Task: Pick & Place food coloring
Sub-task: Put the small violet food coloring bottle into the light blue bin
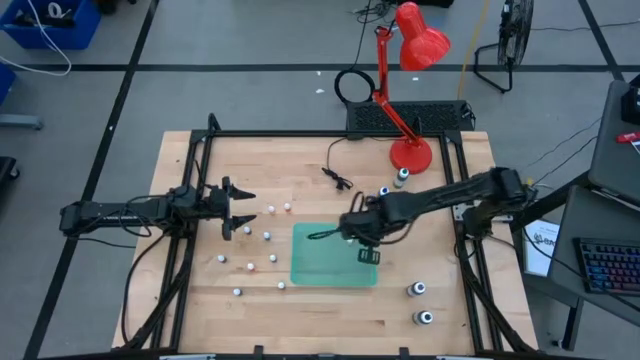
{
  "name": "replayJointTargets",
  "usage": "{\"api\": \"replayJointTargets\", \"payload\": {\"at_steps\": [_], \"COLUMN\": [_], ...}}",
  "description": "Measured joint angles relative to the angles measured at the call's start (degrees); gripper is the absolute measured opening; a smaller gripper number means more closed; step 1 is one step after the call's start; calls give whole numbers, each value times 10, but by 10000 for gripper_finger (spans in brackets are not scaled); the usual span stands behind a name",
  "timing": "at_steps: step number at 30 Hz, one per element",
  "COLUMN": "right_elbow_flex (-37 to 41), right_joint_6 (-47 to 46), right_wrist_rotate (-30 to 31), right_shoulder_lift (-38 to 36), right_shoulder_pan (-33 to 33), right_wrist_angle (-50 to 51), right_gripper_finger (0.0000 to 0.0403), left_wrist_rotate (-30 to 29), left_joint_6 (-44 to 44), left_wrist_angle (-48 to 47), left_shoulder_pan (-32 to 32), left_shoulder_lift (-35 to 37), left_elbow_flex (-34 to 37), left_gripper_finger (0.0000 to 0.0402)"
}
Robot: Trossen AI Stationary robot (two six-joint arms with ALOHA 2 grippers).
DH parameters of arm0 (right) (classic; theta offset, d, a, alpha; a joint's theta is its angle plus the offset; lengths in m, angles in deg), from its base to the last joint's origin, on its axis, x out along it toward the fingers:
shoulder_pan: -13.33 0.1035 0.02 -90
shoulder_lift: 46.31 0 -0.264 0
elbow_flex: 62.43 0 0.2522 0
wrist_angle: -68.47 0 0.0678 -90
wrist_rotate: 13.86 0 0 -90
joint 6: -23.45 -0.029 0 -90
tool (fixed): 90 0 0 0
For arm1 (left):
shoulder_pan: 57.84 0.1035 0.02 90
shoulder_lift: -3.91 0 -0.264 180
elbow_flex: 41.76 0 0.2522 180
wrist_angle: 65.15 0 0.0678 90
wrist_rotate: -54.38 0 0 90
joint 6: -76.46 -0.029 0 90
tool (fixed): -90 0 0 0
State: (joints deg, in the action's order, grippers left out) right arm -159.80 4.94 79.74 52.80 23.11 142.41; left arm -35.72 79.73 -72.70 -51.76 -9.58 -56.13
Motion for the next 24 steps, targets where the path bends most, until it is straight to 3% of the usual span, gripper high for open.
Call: {"api": "replayJointTargets", "payload": {"at_steps": [9, 24], "right_elbow_flex": [0, 20], "right_joint_6": [56, 90], "right_wrist_rotate": [-25, -40], "right_shoulder_lift": [83, 115], "right_shoulder_pan": [-13, -29], "right_wrist_angle": [-6, -44], "right_gripper_finger": [49, 49], "left_wrist_rotate": [0, 0], "left_joint_6": [0, 0], "left_wrist_angle": [0, 0], "left_shoulder_pan": [0, 0], "left_shoulder_lift": [0, 0], "left_elbow_flex": [0, 0], "left_gripper_finger": [310, 310]}}
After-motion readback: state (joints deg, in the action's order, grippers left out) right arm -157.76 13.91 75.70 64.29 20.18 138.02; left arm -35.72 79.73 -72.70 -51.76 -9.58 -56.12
